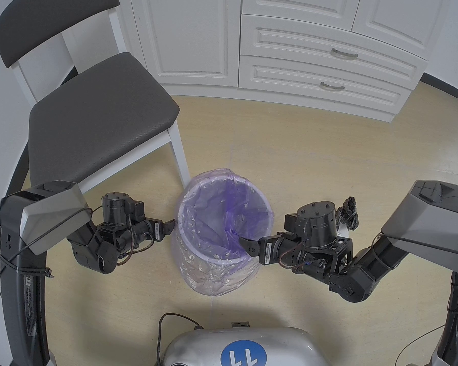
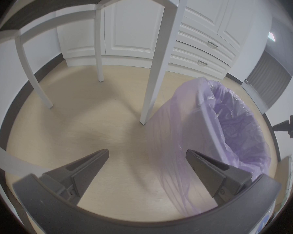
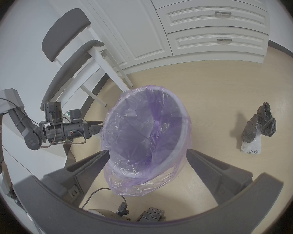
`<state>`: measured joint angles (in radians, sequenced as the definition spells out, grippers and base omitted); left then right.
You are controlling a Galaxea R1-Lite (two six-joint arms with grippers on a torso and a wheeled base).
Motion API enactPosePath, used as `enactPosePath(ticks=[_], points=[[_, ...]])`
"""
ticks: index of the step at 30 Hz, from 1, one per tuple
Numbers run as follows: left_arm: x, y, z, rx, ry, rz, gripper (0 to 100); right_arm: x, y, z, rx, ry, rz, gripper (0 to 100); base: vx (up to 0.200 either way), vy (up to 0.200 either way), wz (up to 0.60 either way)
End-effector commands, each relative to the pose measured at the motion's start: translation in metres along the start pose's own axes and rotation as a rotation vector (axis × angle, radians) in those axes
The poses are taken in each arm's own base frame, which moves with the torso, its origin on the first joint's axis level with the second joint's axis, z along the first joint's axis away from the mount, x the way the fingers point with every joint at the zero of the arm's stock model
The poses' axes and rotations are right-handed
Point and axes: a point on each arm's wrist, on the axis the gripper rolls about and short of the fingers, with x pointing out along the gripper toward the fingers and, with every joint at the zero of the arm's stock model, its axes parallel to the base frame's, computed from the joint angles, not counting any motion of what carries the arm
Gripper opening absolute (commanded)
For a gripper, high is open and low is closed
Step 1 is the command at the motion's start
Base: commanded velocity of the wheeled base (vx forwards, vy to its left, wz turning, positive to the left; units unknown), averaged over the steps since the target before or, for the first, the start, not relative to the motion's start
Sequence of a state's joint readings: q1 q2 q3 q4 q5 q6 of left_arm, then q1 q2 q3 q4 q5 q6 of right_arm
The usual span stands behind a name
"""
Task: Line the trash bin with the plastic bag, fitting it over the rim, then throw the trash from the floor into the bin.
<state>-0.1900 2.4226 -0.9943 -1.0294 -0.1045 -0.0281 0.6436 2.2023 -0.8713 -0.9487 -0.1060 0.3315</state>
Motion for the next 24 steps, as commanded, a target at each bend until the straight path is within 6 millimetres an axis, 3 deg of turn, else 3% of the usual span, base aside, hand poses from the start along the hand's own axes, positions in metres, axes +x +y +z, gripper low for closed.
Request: enactPosePath(ticks=[1, 11, 17, 24], points=[[0.015, -0.003, -0.018, -0.028, 0.037, -0.007, 100, 0.004, -0.002, -0.005, -0.003, 0.011, -0.005, 100, 0.0, 0.0, 0.0], [0.052, -0.024, -0.056, -0.093, 0.07, 0.014, 100, 0.009, -0.003, -0.014, -0.007, 0.032, -0.013, 100, 0.0, 0.0, 0.0], [0.066, -0.02, -0.048, -0.083, 0.009, 0.153, 100, 0.009, -0.003, -0.015, -0.011, 0.036, -0.015, 100, 0.0, 0.0, 0.0], [0.064, -0.012, -0.038, -0.078, -0.019, 0.178, 100, 0.008, -0.003, -0.013, -0.012, 0.03, -0.014, 100, 0.0, 0.0, 0.0]])
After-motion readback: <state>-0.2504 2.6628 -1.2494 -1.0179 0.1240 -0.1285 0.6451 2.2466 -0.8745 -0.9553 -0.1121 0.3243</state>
